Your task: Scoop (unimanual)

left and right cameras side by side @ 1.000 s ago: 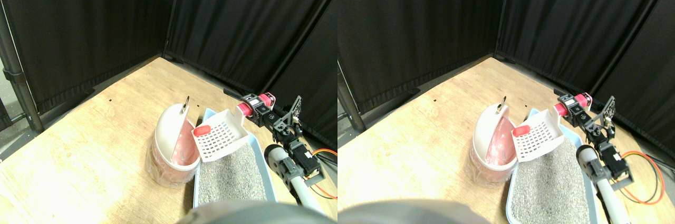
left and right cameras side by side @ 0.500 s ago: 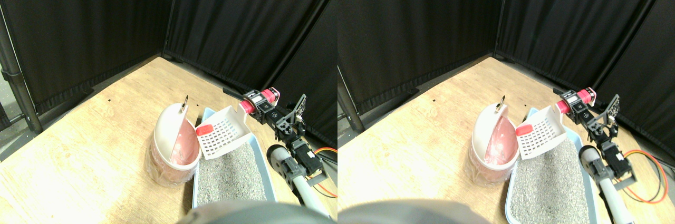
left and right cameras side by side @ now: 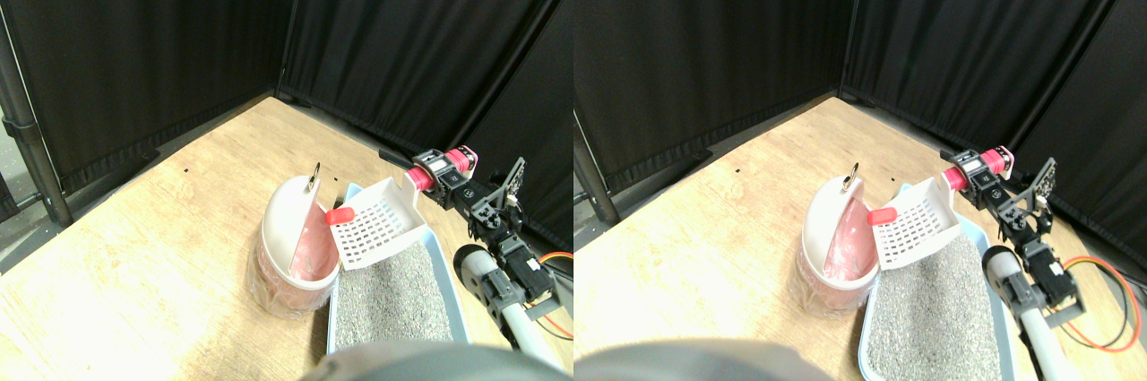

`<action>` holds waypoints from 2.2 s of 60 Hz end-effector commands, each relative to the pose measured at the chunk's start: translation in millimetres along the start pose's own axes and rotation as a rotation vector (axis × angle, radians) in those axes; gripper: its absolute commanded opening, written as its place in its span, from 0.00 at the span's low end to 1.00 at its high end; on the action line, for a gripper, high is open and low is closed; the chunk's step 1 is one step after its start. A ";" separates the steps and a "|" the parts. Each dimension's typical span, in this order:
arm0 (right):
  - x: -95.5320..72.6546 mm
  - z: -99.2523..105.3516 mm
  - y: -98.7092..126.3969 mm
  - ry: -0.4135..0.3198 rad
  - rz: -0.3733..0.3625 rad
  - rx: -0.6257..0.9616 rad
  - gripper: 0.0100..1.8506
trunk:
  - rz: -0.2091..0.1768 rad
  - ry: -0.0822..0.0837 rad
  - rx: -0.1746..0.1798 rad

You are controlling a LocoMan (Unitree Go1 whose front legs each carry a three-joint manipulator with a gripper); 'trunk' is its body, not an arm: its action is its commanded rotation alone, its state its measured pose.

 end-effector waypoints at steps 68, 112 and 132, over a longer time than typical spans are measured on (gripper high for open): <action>4.4 10.1 -1.6 -0.033 -0.010 -0.015 0.03 | 0.006 0.033 0.005; -25.6 -27.2 -42.1 -0.081 -0.187 0.147 0.02 | -0.078 0.039 0.044; -55.8 -60.4 -66.6 -0.102 -0.304 0.290 0.02 | -0.138 0.041 0.071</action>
